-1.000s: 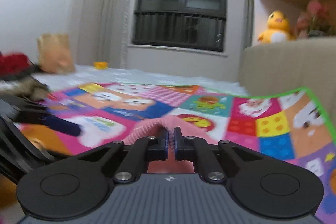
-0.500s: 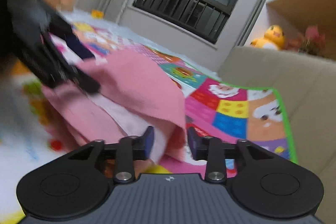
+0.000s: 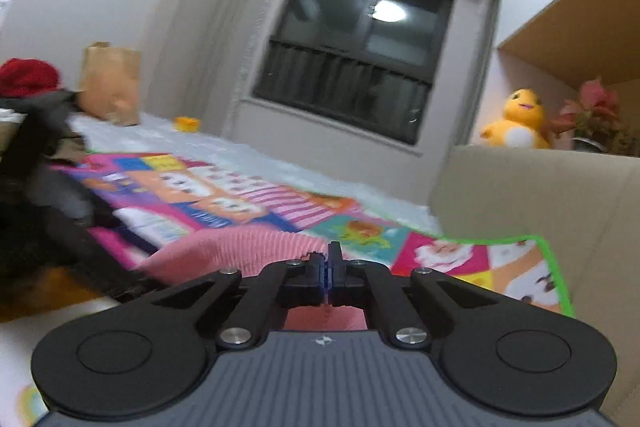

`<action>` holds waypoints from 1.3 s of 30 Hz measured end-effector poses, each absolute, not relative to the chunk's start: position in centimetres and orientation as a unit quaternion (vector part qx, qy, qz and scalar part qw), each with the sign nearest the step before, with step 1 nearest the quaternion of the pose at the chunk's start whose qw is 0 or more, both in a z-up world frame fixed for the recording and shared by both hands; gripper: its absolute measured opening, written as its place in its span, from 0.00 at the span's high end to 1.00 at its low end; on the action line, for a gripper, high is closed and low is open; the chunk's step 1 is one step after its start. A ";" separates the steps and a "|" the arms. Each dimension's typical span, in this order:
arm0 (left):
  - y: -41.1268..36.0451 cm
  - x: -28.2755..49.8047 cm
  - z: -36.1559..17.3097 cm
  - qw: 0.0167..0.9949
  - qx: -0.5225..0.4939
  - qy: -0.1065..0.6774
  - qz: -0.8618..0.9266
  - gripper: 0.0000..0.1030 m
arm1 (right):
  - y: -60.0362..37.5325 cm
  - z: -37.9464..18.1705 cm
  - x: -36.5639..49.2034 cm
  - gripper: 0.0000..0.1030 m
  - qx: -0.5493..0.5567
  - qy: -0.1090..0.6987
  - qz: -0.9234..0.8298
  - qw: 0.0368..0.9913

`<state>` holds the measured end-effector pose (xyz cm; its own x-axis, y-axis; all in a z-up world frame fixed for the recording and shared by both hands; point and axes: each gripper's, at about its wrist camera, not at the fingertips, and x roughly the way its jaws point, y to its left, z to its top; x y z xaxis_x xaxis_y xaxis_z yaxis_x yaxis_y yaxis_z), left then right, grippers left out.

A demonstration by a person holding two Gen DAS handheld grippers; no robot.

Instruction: Fold clothes

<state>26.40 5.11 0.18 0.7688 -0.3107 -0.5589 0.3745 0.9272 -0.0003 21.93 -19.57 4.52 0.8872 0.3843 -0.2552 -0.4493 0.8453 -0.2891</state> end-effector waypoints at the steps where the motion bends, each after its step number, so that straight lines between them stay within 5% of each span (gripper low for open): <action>1: 5.6 26.3 0.1 0.937 0.052 0.292 -0.182 0.26 | -19.4 3.5 21.4 0.99 -0.179 0.114 0.226 0.951; 13: 8.8 23.4 5.5 0.909 -0.121 0.264 -0.300 0.07 | -18.4 -2.0 17.8 0.99 -0.216 0.205 0.274 0.915; 19: 3.5 26.4 4.9 0.917 -0.091 0.295 -0.252 0.12 | -19.5 -0.3 17.9 0.99 -0.184 0.212 0.293 0.914; 21: 2.1 27.6 2.7 0.915 -0.054 0.333 -0.223 0.25 | -20.9 0.9 18.2 0.93 -0.143 0.214 0.293 0.921; 22: 1.9 28.0 1.6 0.911 -0.047 0.350 -0.215 0.26 | -21.8 1.5 18.6 0.80 -0.113 0.217 0.284 0.927; 23: 1.9 28.2 0.5 0.907 -0.049 0.361 -0.211 0.26 | -22.7 2.1 19.1 0.56 -0.084 0.219 0.275 0.932; 25: 2.5 28.1 -0.8 0.903 -0.061 0.370 -0.208 0.24 | -24.5 2.8 20.3 0.29 -0.026 0.226 0.253 0.940; 26: 2.8 28.0 -1.3 0.903 -0.067 0.371 -0.208 0.23 | -25.4 2.4 21.5 0.27 0.004 0.237 0.237 0.942; 35: 3.2 27.3 -2.0 0.907 -0.038 0.364 -0.209 0.21 | -29.0 -2.4 29.1 0.19 0.245 0.322 0.149 0.902; 39: 3.3 27.5 -2.3 0.907 -0.038 0.362 -0.212 0.21 | -26.9 -0.5 28.2 0.40 0.235 0.293 0.226 0.899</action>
<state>27.46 3.26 -2.29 0.6481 -0.4120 -0.6405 0.3573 0.9072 -0.2220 28.18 -26.87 -0.53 0.7256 0.5445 -0.4207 -0.2690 0.7872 0.5549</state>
